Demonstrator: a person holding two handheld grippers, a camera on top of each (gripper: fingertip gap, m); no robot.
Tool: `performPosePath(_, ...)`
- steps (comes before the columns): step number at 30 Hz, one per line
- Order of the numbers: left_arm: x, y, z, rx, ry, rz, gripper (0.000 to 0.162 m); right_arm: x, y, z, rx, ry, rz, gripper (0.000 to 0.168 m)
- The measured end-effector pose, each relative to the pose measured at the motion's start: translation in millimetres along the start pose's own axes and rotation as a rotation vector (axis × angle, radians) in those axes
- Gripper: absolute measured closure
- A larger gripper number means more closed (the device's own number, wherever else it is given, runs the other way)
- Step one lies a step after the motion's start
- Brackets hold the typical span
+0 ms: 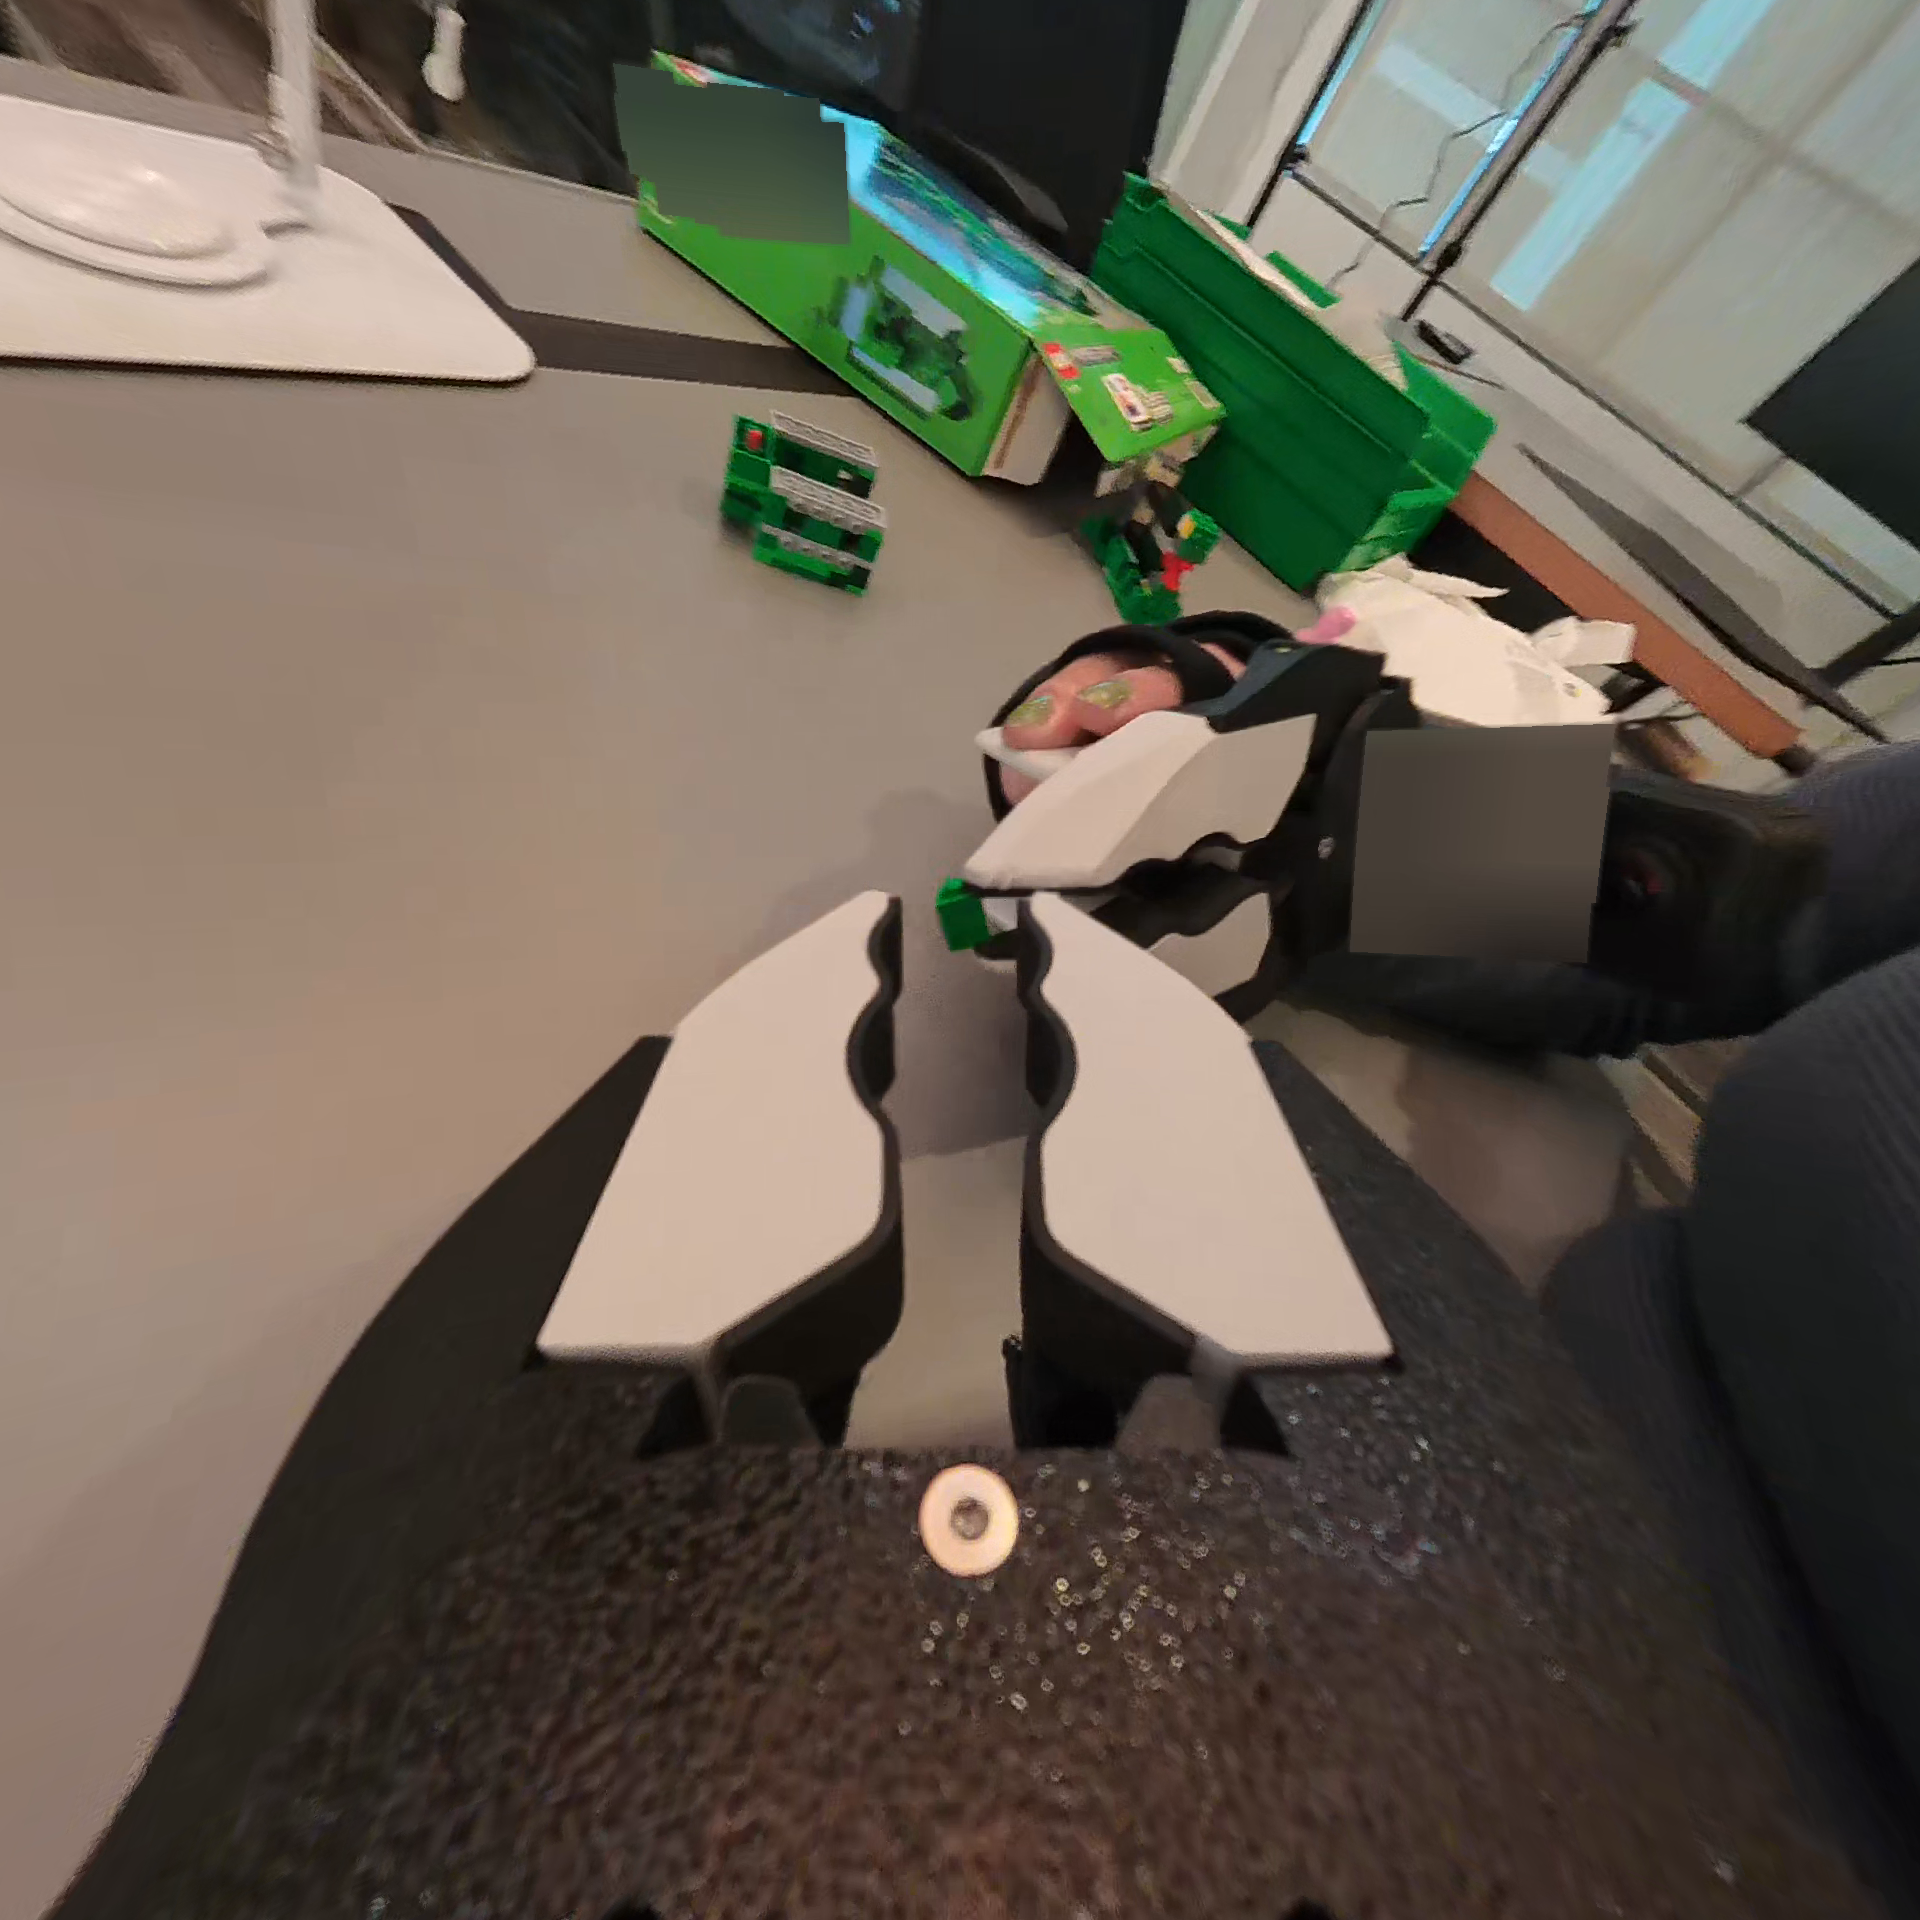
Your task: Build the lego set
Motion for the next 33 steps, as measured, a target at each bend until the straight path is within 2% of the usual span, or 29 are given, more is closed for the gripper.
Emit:
performPosePath(3,-0.6,2.1,-0.4,0.024,-0.006,-0.001,0.154,1.5,-1.2,1.2,-0.005,0.013,0.010,0.160)
performPosePath(6,-0.7,2.3,-2.5,0.043,0.025,-0.008,0.155,1.5,-0.7,0.4,-0.011,0.009,0.006,0.158)
performPosePath(7,-1.0,2.0,-4.0,0.045,0.042,0.001,0.155,1.5,-1.6,1.5,-0.015,0.029,0.022,0.153)
performPosePath(10,0.3,-0.3,-7.6,0.051,0.158,0.035,0.155,7.8,-6.3,10.2,-0.197,0.331,0.116,0.145)
performPosePath(13,5.8,-0.5,-4.7,0.081,0.331,0.044,0.155,16.7,-10.1,22.2,-0.431,0.733,0.254,0.151)
performPosePath(15,9.6,0.6,0.5,0.106,0.431,0.052,0.155,22.8,-9.6,24.0,-0.509,0.829,0.253,0.152)
performPosePath(19,11.6,3.5,7.4,0.159,0.485,0.084,0.155,23.1,-9.3,17.7,-0.580,0.814,0.227,0.151)
performPosePath(21,11.7,4.8,7.9,0.177,0.485,0.089,0.156,22.5,-9.7,17.0,-0.601,0.827,0.242,0.159)
performPosePath(25,11.3,6.8,7.1,0.177,0.479,0.090,0.155,24.2,-10.4,18.0,-0.601,0.832,0.233,0.161)
performPosePath(27,12.1,7.9,3.3,0.137,0.475,0.064,0.156,29.3,-8.6,17.7,-0.594,0.822,0.151,0.161)
performPosePath(30,9.6,0.3,-8.5,0.033,0.460,0.075,0.154,44.6,-5.1,9.0,-0.629,0.736,-0.095,0.161)
performPosePath(33,4.7,-11.9,-18.1,-0.033,0.438,0.122,0.156,50.6,-0.8,3.8,-0.697,0.737,-0.201,0.161)
Point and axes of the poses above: each gripper's, where its closed fingertips meet, y out along the fingers, x out of its underside, z = x × y across the jaws, the point moved 8 cm from there along -y, back along the fingers, and after that the axes turned 8 degrees about -x, right-handed, at the moved point
